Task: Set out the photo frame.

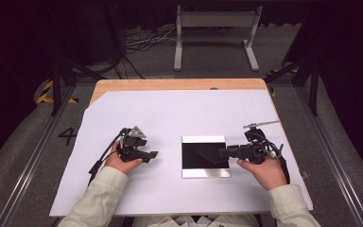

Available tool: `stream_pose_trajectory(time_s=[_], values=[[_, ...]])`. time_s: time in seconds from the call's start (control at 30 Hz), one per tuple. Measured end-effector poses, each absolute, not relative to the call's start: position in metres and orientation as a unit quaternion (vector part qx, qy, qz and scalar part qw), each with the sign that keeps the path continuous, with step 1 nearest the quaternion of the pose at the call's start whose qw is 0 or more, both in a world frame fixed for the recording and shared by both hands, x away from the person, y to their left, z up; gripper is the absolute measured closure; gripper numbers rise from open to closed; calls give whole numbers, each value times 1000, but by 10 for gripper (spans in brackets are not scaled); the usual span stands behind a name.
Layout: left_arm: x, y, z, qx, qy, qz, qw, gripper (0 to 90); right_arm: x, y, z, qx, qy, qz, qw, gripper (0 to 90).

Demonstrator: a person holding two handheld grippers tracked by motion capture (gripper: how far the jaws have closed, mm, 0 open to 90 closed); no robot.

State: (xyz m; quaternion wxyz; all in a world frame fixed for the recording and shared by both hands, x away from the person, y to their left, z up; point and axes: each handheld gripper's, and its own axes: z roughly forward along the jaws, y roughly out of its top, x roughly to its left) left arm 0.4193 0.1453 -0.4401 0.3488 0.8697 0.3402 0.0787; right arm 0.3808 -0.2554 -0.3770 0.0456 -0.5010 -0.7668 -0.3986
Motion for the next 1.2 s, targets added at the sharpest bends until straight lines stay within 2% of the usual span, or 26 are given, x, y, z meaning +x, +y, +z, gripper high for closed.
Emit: stream_pose_trajectory(time_s=[0.77, 1.2], values=[[419, 145, -441, 871, 339, 81, 345, 307, 390, -249, -394, -504, -756, -404, 105, 459], [419, 145, -441, 871, 339, 79, 347, 307, 391, -247, -396, -504, -760, -397, 104, 514]])
